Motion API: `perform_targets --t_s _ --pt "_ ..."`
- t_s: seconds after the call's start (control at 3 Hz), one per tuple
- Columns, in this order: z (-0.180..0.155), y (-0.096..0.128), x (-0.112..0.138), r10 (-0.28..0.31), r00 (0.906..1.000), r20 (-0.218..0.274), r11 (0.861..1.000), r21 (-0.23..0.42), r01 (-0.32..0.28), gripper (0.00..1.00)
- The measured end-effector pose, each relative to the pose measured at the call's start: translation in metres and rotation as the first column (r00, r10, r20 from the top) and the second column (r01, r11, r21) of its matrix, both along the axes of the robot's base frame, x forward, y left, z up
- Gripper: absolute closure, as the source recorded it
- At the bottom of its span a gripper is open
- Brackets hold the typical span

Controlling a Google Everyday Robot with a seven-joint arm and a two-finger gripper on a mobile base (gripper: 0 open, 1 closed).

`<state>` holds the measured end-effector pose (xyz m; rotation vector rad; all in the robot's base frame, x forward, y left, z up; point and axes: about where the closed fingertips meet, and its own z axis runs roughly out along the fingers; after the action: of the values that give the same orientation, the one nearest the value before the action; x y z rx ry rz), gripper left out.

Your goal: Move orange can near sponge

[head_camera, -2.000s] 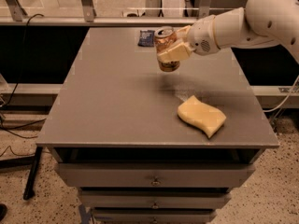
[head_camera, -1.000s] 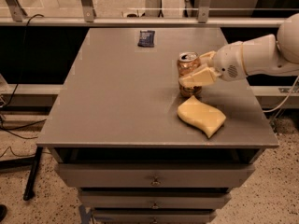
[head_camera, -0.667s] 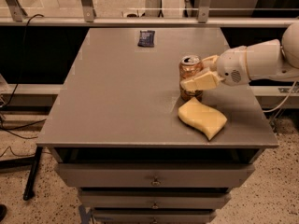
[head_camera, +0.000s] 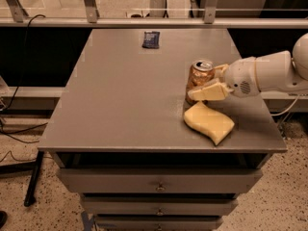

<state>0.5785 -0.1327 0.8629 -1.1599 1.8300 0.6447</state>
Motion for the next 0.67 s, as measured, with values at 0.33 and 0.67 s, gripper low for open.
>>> perform_targets --t_s 0.33,0.67 --pt "-0.003 -0.003 -0.005 -0.002 1.0000 0.008 1.000 0.023 0.002 0.00" --pt "0.012 -0.021 -0.007 -0.001 0.9970 0.077 0.998 0.057 -0.003 0.00"
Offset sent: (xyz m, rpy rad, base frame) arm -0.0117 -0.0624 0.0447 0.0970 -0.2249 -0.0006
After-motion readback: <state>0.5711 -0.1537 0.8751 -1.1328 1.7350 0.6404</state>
